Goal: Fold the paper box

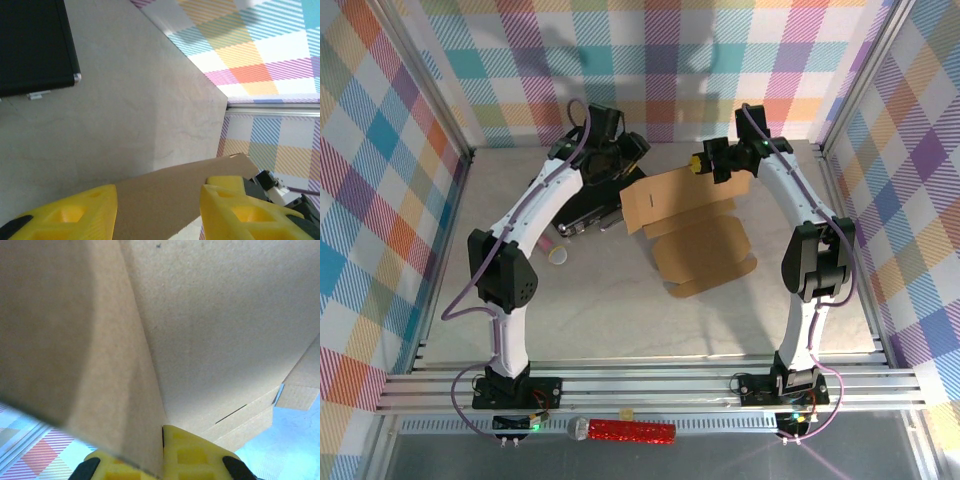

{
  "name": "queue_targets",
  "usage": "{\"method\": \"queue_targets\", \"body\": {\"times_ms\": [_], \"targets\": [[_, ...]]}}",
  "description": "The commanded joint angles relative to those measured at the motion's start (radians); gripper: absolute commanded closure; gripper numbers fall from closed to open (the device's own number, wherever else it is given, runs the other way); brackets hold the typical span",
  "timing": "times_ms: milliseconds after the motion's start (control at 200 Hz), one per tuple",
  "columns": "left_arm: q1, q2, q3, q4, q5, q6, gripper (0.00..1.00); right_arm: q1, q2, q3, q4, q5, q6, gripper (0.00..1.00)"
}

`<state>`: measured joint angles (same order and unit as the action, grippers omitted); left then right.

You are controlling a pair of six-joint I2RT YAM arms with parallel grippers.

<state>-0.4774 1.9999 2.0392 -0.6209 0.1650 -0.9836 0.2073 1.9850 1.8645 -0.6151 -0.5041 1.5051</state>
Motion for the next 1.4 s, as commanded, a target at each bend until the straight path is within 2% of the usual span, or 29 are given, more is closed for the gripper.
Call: {"method": "queue_targets", "body": {"times_ms": [0, 280, 400, 460, 540, 565, 720, 905, 1095, 1205, 1395], "targets": [[-0.019, -0.037, -0.032, 0.016, 0.017, -0.054, 0.52, 0.006, 0.011, 0.004, -0.055, 0.007, 0.033, 1.00], [-0.038, -0.050, -0.072, 0.037, 0.020, -0.101, 0.50, 0.006, 0.017, 0.027, -0.161, 0.016, 0.069, 1.00], [-0.055, -0.130, -0.115, 0.011, -0.085, -0.113, 0.44, 0.002, 0.007, -0.005, -0.130, 0.017, 0.118, 1.00], [-0.060, -0.190, -0.176, 0.020, -0.130, -0.189, 0.44, -0.001, 0.014, 0.010, -0.139, 0.015, 0.119, 1.00], [-0.075, -0.271, -0.302, 0.071, -0.177, -0.382, 0.55, -0.001, 0.021, 0.014, -0.119, 0.006, 0.132, 1.00], [-0.080, -0.288, -0.334, 0.095, -0.181, -0.439, 0.56, 0.000, 0.021, 0.012, -0.109, 0.005, 0.137, 1.00], [-0.125, -0.333, -0.489, 0.323, -0.268, -0.733, 0.56, 0.000, 0.011, -0.025, -0.054, 0.009, 0.175, 1.00], [-0.160, -0.281, -0.486, 0.395, -0.357, -0.952, 0.48, 0.001, -0.007, -0.075, 0.017, 0.020, 0.198, 1.00], [-0.168, -0.232, -0.512, 0.425, -0.415, -1.086, 0.48, 0.003, -0.034, -0.140, 0.094, 0.017, 0.237, 1.00], [-0.167, -0.193, -0.510, 0.468, -0.423, -1.104, 0.49, 0.003, -0.048, -0.156, 0.095, 0.023, 0.258, 1.00], [-0.173, -0.179, -0.504, 0.430, -0.420, -1.103, 0.49, 0.003, -0.079, -0.191, 0.102, 0.050, 0.333, 1.00]]}}
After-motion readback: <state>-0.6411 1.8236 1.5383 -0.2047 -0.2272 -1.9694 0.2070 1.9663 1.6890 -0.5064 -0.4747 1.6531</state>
